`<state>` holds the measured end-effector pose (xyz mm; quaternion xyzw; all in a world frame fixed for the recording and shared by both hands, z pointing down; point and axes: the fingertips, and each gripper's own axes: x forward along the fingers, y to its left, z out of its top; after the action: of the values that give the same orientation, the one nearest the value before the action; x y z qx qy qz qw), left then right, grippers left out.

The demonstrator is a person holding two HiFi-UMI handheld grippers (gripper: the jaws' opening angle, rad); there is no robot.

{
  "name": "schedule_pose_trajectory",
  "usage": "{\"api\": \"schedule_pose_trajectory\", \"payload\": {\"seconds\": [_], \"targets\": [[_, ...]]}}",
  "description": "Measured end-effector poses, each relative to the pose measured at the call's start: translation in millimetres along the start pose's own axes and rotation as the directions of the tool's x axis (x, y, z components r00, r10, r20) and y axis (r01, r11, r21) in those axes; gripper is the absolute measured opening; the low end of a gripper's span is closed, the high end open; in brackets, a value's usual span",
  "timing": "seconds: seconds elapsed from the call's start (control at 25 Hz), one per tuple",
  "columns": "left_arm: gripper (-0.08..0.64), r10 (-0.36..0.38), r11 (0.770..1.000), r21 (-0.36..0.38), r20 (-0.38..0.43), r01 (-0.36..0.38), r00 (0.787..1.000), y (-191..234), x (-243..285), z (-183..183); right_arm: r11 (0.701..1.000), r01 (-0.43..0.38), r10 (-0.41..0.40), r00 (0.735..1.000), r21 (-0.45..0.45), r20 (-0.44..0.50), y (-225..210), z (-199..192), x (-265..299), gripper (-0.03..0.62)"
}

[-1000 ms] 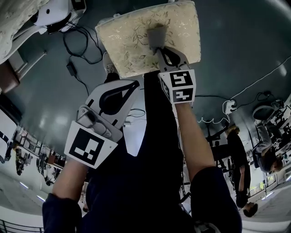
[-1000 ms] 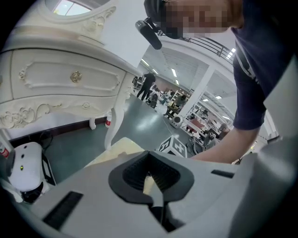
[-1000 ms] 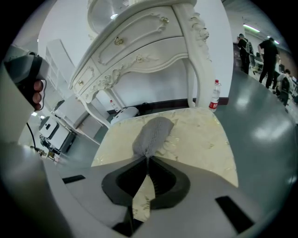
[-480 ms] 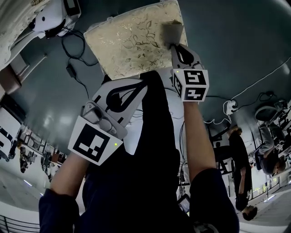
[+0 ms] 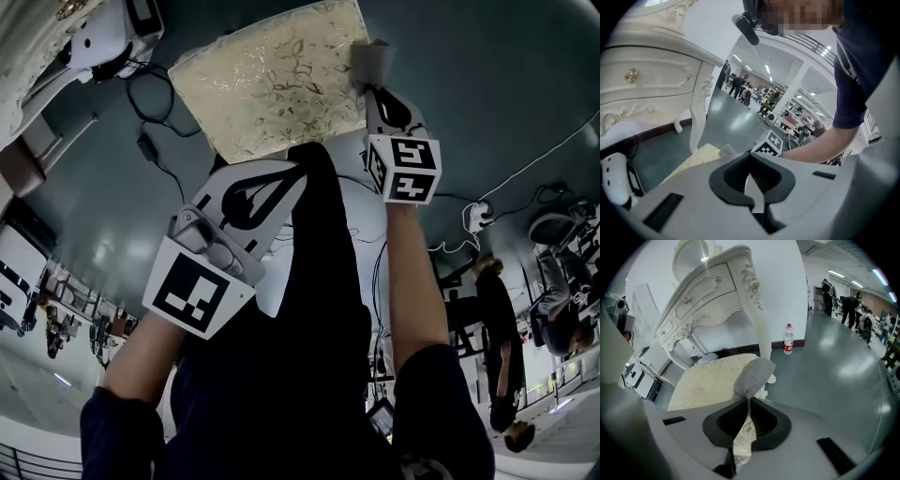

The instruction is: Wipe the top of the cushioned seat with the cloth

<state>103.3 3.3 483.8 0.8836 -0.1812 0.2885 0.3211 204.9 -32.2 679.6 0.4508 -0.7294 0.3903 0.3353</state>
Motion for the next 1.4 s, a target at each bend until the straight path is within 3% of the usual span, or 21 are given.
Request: {"api": "schedule_pose_trajectory", "payload": {"seconds": [0.28,0.52,1.04,1.4], "targets": [[0.006,0.008,1.0,-0.012,0.018,-0.008,1.0,2.9,-29.2,-24.8,1.0,-0.006,0.006,1.0,-0.011,0.025,37.4,-0.4,-5.0,0.04],[0.007,0.034,0.999,-0.018,0.034,-0.033,0.999,9.5,-70.3,-54.7,0.994,-0.076,0.077,0.997,-0.076,0.018,117.1,-10.2,2.8,0.04],[0.006,0.081,0.995,-0.057,0.061,-0.078,0.995,21.2,-145.9,-123.0,0.966,-0.226,0.22,0.974,-0.129,-0.057,269.9,-64.4,22.2,0.04],[0.008,0.095,0.994,-0.068,0.067,-0.091,0.993,19.5,-158.8,-137.9,0.967,-0.23,0.219,0.97,-0.112,-0.101,285.9,-95.5,29.2,0.04]]}}
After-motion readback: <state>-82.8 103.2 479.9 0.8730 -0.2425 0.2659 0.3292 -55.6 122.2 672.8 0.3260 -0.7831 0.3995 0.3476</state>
